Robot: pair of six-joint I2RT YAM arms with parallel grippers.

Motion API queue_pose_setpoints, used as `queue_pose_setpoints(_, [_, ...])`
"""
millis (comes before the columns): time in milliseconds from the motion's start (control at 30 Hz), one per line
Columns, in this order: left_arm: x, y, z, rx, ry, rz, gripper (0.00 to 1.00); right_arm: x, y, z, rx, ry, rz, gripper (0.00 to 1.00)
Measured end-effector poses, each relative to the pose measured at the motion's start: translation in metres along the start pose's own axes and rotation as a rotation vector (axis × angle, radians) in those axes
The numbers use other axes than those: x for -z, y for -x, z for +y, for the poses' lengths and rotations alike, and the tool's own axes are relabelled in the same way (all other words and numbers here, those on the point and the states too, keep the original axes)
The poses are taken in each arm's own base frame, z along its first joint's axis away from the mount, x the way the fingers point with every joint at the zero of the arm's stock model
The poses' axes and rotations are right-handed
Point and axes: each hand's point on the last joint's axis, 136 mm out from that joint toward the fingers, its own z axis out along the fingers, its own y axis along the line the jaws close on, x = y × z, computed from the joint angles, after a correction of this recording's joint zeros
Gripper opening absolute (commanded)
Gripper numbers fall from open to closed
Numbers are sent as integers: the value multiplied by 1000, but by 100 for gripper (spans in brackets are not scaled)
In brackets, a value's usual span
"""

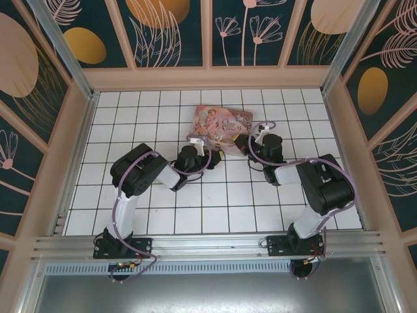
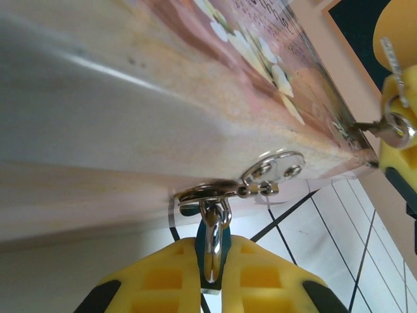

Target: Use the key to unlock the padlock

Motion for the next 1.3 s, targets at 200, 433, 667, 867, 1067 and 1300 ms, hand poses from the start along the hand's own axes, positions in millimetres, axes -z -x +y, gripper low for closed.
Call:
queue_pose_setpoints(200, [3, -1, -3, 43, -20, 26, 0, 10, -7, 31, 29, 20, 0, 0])
queue_pose_setpoints(433, [12, -6, -7, 104, -30, 67, 0, 33, -34, 60, 62, 42, -4, 0])
queue_pose_setpoints(667, [23, -13, -14, 171, -37, 120, 0, 68, -81, 41, 40, 5, 29, 0])
queue_pose_setpoints(867, [31, -19, -20, 234, -53, 169, 0, 98, -114, -1, -16, -68, 37, 0])
queue_pose_setpoints(1067, [41, -25, -29, 288, -78, 211, 0, 105, -125, -9, -35, -82, 19, 0])
queue_pose_setpoints(1300, [45, -24, -39, 358, -118, 237, 0, 108, -119, -12, -56, -84, -35, 0])
